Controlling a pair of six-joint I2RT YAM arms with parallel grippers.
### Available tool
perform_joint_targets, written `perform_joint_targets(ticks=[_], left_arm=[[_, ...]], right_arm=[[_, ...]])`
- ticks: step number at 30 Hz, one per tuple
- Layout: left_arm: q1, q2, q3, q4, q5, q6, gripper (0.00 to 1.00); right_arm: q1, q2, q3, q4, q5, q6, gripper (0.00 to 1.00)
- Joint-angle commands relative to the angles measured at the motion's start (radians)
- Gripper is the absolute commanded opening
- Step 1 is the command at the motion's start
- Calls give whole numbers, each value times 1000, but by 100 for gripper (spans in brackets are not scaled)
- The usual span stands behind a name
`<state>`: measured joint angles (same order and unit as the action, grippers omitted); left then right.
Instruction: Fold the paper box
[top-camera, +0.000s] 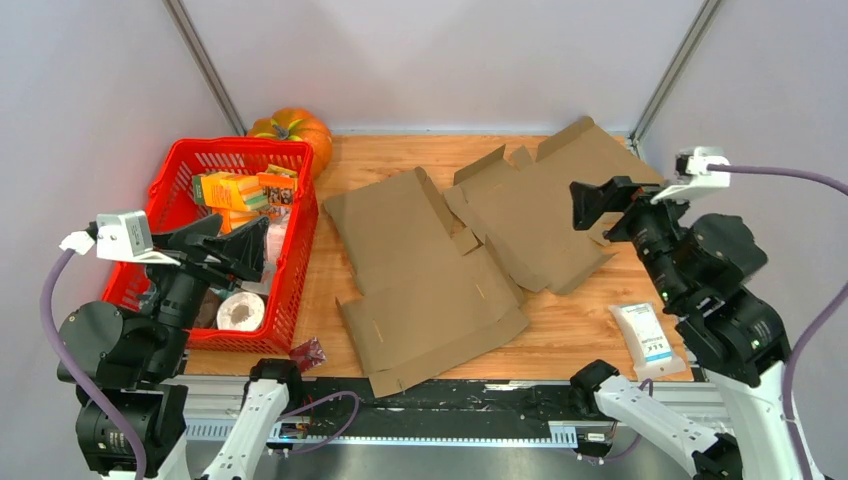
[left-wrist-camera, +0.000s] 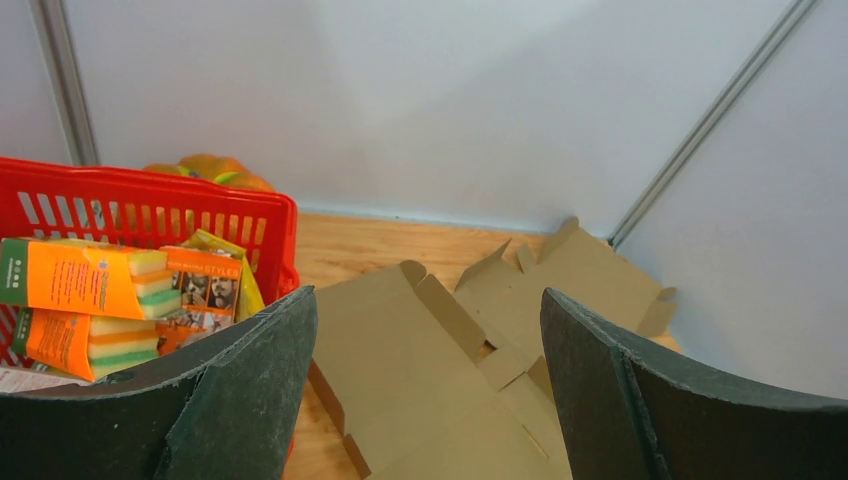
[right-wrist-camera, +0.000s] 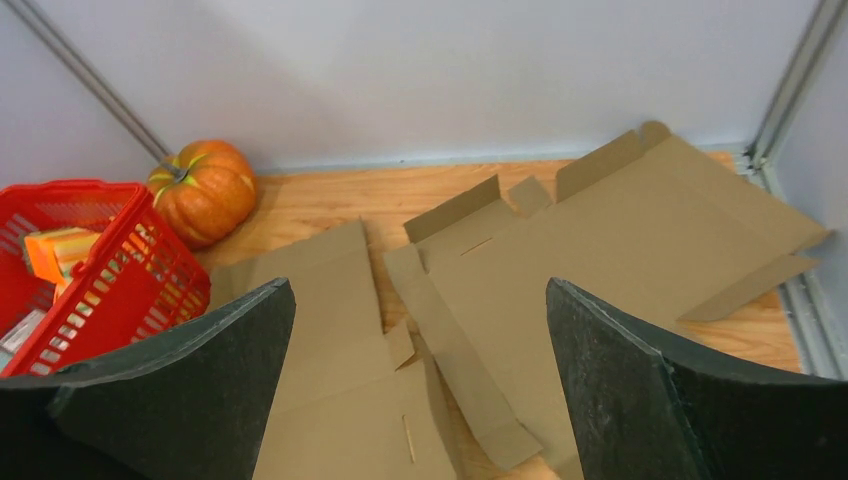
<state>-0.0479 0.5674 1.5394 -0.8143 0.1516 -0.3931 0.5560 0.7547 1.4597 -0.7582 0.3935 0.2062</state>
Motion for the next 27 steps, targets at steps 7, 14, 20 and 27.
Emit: perform_joint_targets(ticks=[7,14,20,27], left_arm=[[6,20,-28,41,60,-1,90],[6,94,-63,4,255,-4,90],[-108,84,-319,162,359,-104,91],[-489,144,-443,217,88,-81,91]], right_arm=[[7,116,-120,-3,-359,159,100],[2,95,-398,-33,-484,306,100],[-111,61,-717,22,-734,438,100],[-131,-58,-918,63,-608,603,100]])
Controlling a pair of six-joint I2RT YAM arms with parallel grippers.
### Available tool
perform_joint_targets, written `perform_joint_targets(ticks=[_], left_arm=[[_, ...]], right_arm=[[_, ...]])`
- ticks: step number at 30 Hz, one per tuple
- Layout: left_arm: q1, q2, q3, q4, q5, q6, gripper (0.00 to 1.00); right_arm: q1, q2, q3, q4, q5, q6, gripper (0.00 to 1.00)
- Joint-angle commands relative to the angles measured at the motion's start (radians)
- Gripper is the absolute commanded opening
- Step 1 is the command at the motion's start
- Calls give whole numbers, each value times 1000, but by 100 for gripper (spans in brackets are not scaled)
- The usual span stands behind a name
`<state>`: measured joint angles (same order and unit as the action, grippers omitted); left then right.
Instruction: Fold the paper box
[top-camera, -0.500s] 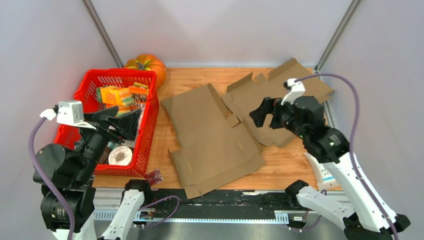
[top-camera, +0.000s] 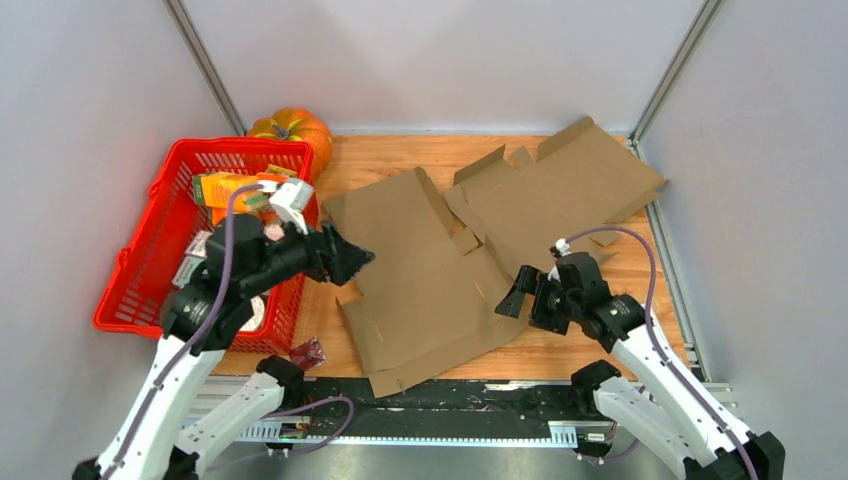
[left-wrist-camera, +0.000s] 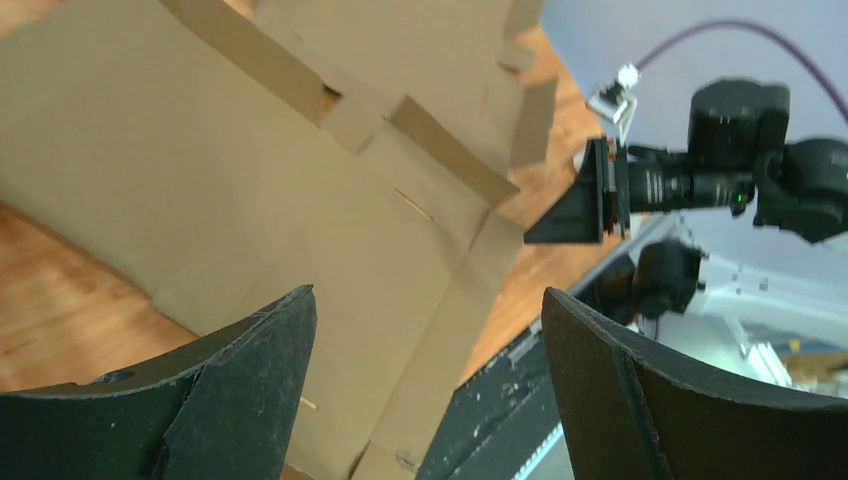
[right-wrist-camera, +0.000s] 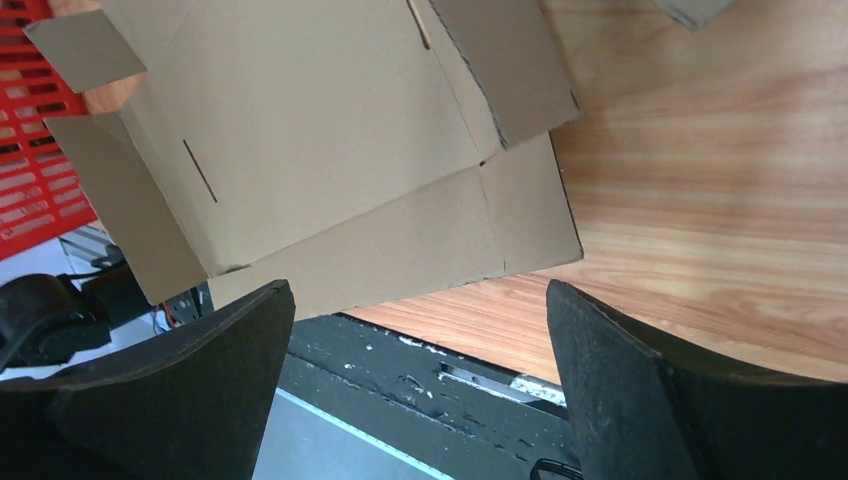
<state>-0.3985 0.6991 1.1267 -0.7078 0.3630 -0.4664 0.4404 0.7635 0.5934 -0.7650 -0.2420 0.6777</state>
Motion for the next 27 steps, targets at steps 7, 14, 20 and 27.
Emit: perform_joint_targets(ticks=[7,14,20,27], left_arm=[[-384,108,-88,174,-268,-6,85],[-533,215,-74,202,-360,12,81],[-589,281,-45,222,-392,70,80],[-588,350,187,124,-375,357,88]], right_arm=[[-28,-119,-214,151,72,247,90],[-29,-61,-297,309,53,273,74],[-26,26,-310,452,33,220,25],[175,89,75,51,316,5,0]])
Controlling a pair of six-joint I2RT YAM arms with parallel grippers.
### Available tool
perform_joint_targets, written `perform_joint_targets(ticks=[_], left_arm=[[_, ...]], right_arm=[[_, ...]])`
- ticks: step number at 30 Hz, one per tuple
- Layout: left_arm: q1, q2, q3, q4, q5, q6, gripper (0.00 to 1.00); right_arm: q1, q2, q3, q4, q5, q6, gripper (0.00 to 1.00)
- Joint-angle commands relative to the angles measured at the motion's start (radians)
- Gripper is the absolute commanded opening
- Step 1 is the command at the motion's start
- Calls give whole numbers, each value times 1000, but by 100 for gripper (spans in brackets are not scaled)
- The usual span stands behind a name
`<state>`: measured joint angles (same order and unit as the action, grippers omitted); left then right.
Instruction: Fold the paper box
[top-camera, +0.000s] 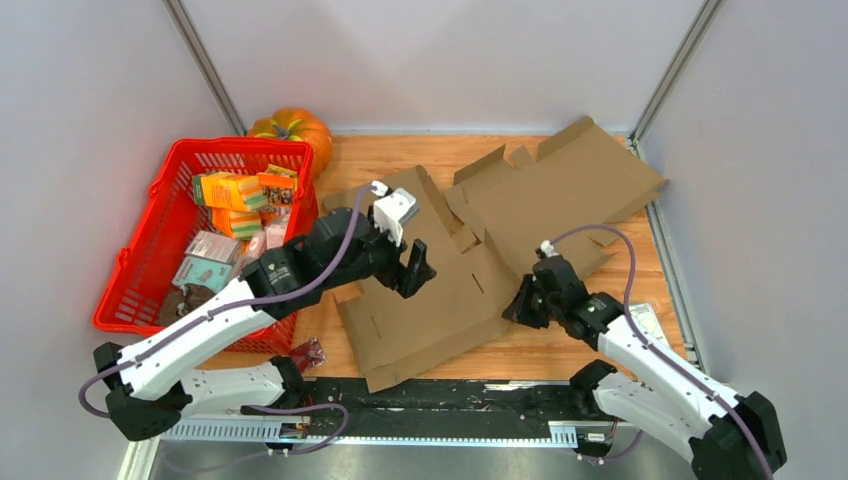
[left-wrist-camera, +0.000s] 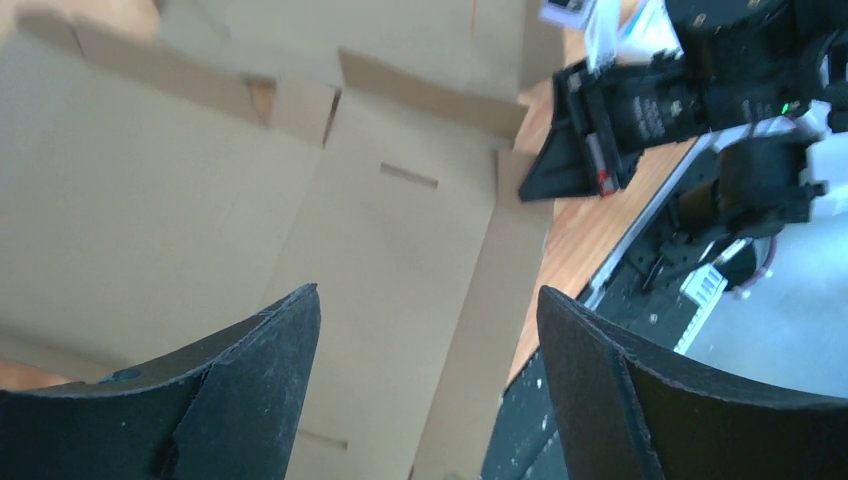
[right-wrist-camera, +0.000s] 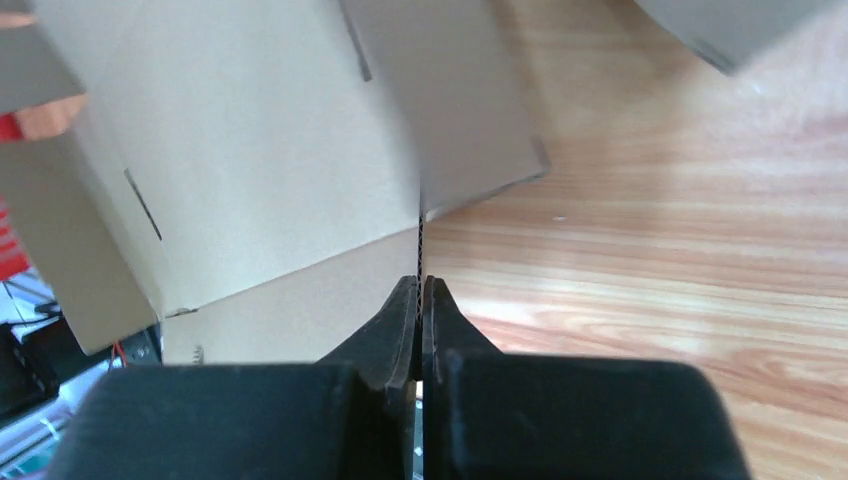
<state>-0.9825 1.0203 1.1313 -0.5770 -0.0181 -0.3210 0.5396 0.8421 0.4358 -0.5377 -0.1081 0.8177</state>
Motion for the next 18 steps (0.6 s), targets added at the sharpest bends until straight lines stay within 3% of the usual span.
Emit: perform_joint_targets(ticks=[1,4,7,8,13,14,18], left_arm=[[-4,52,282,-27,13,256,89],[-4,147,439,-89,55,472,91],[4,207,489,-72,-26,676,91],[17,208,481,-49,13,753,91],[181,265,550,9,274,806,92],[208,280,565,9,382,788,92],[263,378,619,0,519,810,91]], right_arm=[[77,27,295,-227,191,-179,0],[76,84,467,-315,154,-326,0],[76,149,610,-376,150,-417,0],[76,169,642,-393,92,-496,0],[76,198,818,-446,15,-656,0],[76,198,845,-473,-13,-696,0],[72,195,941,-485,-51,-749,0]])
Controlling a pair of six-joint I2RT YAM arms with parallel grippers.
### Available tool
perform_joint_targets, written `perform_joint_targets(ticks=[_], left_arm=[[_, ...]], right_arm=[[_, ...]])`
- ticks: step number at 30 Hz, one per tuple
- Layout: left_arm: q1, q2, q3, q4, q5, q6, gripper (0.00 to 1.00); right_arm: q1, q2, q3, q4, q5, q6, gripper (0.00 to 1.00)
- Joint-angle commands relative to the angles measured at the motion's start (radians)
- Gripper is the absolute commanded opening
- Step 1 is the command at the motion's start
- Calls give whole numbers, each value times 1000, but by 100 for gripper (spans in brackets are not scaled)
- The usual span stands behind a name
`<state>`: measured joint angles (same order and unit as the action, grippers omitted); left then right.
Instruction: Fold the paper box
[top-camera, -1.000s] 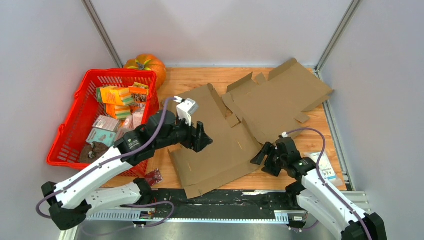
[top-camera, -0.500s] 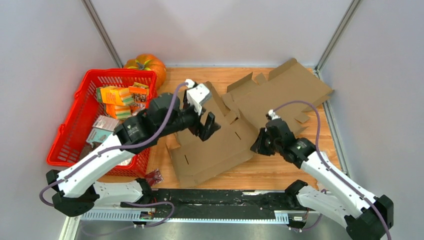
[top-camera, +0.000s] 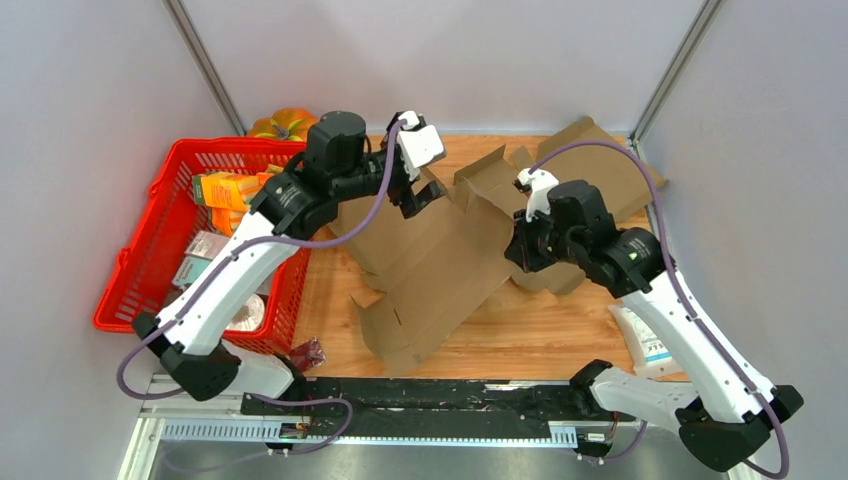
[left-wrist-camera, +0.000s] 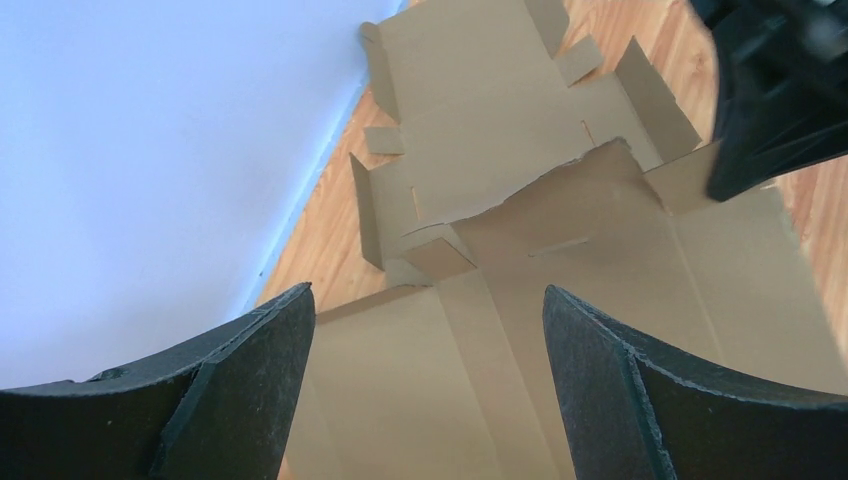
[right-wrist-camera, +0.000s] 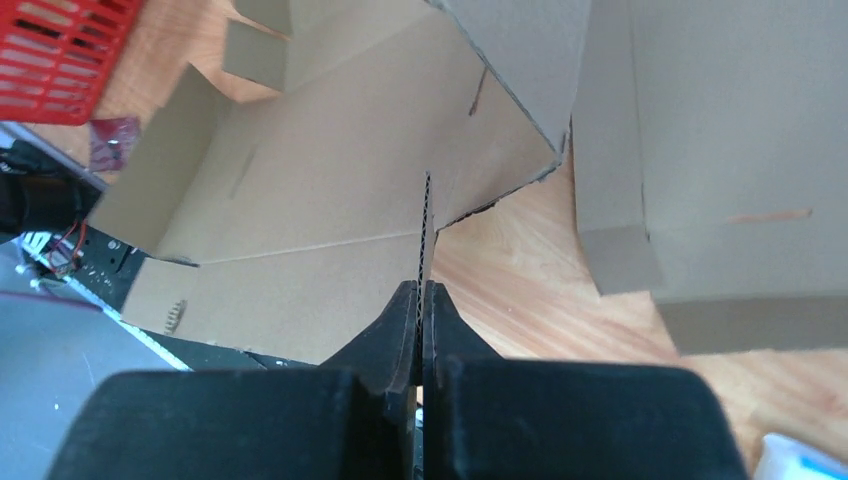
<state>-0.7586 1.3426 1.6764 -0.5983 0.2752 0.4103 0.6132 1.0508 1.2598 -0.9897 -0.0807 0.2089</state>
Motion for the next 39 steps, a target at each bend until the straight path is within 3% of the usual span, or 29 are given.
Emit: perform_joint_targets(ticks=[1,7,13,20,25,29,39], left_arm=[[41,70,80,28,261,75,91],[41,64,-125,391,346,18,93],[41,101,-104,315,391,67,90],[44,-54,-191,285,263,38,90],[-36,-154,-398,416,92,99,91],[-51,-143,-389,358,75,114,91],[-77,-68,-429,448,13,176,84]], right_arm=[[-1,-3,137,-40,-94,-144,0],[-3,37,222,-66,-168,-164,0],[-12,60,222,-50,-177,-155,0],[-24,75,222,-43,-171,-146,0],[-30,86,216,-33,-192,-149,0],[-35,95,216,-35,-203,-149,0],[-36,80,233,-30,-241,-131,0]])
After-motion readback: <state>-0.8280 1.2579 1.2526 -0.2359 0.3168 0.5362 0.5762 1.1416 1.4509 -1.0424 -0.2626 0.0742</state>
